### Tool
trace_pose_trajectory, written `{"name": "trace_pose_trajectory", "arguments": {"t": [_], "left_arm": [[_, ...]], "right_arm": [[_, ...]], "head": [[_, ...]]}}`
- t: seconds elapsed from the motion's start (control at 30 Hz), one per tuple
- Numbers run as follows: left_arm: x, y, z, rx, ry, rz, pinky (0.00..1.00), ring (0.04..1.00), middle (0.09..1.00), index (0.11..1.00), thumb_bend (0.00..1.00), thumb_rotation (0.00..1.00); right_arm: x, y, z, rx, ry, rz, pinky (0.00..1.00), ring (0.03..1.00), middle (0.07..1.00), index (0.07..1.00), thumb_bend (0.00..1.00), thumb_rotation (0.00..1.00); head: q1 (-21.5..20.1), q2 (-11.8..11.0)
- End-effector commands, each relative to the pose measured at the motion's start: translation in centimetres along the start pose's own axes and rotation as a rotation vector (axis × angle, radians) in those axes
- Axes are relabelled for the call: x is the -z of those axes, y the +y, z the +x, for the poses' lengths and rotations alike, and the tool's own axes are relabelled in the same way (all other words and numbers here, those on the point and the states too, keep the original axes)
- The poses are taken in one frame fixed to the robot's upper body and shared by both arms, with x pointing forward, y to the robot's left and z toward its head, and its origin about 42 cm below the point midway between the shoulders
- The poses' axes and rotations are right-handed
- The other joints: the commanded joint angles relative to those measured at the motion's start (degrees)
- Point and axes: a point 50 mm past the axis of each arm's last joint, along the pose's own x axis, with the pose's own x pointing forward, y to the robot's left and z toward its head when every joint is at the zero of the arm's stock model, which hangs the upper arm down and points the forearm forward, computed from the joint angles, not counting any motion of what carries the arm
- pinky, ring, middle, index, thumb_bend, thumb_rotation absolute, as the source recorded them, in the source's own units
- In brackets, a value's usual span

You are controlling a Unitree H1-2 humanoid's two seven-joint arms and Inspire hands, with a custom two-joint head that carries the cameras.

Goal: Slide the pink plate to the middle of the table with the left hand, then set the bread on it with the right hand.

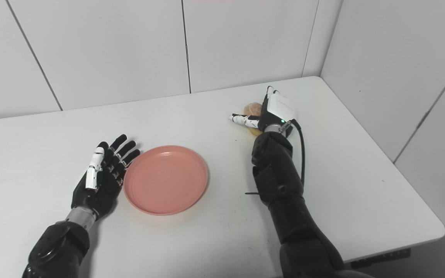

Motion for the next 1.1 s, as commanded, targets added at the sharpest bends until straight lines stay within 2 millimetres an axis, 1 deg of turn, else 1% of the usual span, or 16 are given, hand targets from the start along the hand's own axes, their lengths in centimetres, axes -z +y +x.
{"name": "trace_pose_trajectory", "arguments": {"t": [0.0,0.1,0.17,0.23,0.27,0.3,0.33,0.4,0.47,0.53,0.57,0.6,0.63,0.67,0.77,1.07], "left_arm": [[1.2,0.4,-0.6,-0.028,0.073,-0.001,0.91,0.898,0.905,0.899,0.34,1.00],[1.1,0.3,-0.6,-0.033,0.077,-0.003,0.90,0.895,0.902,0.895,0.34,1.00],[1.2,0.3,-0.6,-0.034,0.078,-0.001,0.90,0.894,0.901,0.893,0.34,1.00],[1.2,0.3,-0.6,-0.030,0.079,0.002,0.91,0.898,0.905,0.899,0.34,1.00],[1.2,0.3,-0.6,-0.029,0.079,0.003,0.91,0.898,0.905,0.900,0.34,1.00],[1.2,0.3,-0.5,-0.029,0.078,0.003,0.91,0.898,0.904,0.899,0.34,1.00],[1.2,0.3,-0.5,-0.028,0.078,0.002,0.91,0.897,0.904,0.899,0.34,1.00],[1.2,0.3,-0.5,-0.027,0.077,-0.001,0.91,0.896,0.903,0.898,0.34,1.00],[1.2,0.2,-0.5,-0.026,0.076,-0.007,0.91,0.898,0.904,0.900,0.34,1.00],[1.1,0.2,-0.5,-0.027,0.076,-0.010,0.92,0.899,0.904,0.901,0.34,1.00],[1.1,0.2,-0.5,-0.027,0.075,-0.010,0.91,0.898,0.903,0.901,0.33,1.00],[1.1,0.2,-0.5,-0.028,0.076,-0.010,0.91,0.898,0.903,0.900,0.33,1.00],[1.1,0.2,-0.5,-0.027,0.076,-0.010,0.91,0.895,0.902,0.900,0.33,1.00],[1.1,0.2,-0.5,-0.027,0.076,-0.010,0.91,0.896,0.902,0.899,0.33,1.00],[1.1,0.1,-0.4,-0.027,0.076,-0.016,0.91,0.896,0.900,0.896,0.33,1.00],[1.1,0.0,-0.4,-0.023,0.079,-0.014,0.91,0.902,0.906,0.900,0.34,1.00]], "right_arm": [[-2.7,-2.4,0.8,0.075,-0.056,0.028,0.91,0.951,0.944,0.944,0.98,0.62],[-2.6,-2.1,0.8,0.067,-0.055,0.044,0.85,0.906,0.907,0.901,0.95,0.57],[-2.5,-2.0,0.8,0.062,-0.053,0.057,0.84,0.902,0.906,0.893,0.94,0.56],[-2.4,-1.9,0.8,0.056,-0.053,0.069,0.82,0.889,0.891,0.871,0.87,0.46],[-2.4,-1.9,0.8,0.059,-0.054,0.073,0.81,0.885,0.887,0.866,0.86,0.45],[-2.3,-1.8,0.9,0.066,-0.052,0.081,0.67,0.784,0.808,0.804,0.84,0.40],[-2.3,-1.8,0.9,0.075,-0.048,0.091,0.52,0.632,0.708,0.774,0.84,0.34],[-2.2,-1.8,1.2,0.083,-0.043,0.096,0.36,0.450,0.566,0.786,0.81,0.22],[-2.1,-1.7,1.4,0.086,-0.045,0.081,0.34,0.428,0.543,0.761,0.81,0.19],[-2.1,-1.7,1.5,0.091,-0.058,0.058,0.32,0.411,0.518,0.671,0.80,0.16],[-2.0,-1.8,1.5,0.093,-0.066,0.050,0.32,0.408,0.508,0.604,0.81,0.14],[-2.0,-1.8,1.5,0.094,-0.074,0.045,0.32,0.406,0.503,0.584,0.81,0.14],[-2.0,-1.8,1.5,0.095,-0.082,0.044,0.29,0.373,0.469,0.526,0.64,0.14],[-2.0,-1.8,1.4,0.095,-0.091,0.047,0.26,0.324,0.414,0.497,0.56,0.14],[-2.2,-1.9,1.2,0.102,-0.110,0.047,0.24,0.297,0.384,0.484,0.53,0.13],[-2.9,-3.1,0.8,0.140,-0.152,0.026,0.21,0.270,0.376,0.485,0.52,0.13]], "head": [[0.4,0.4],[0.5,0.5],[0.6,0.6],[0.7,0.6],[0.7,0.6],[0.9,0.7],[0.9,0.8],[0.9,0.8],[0.9,0.9],[0.9,0.9],[0.9,0.9],[1.0,1.2],[1.0,1.2],[1.1,1.2],[1.2,1.2],[1.7,1.3]]}}
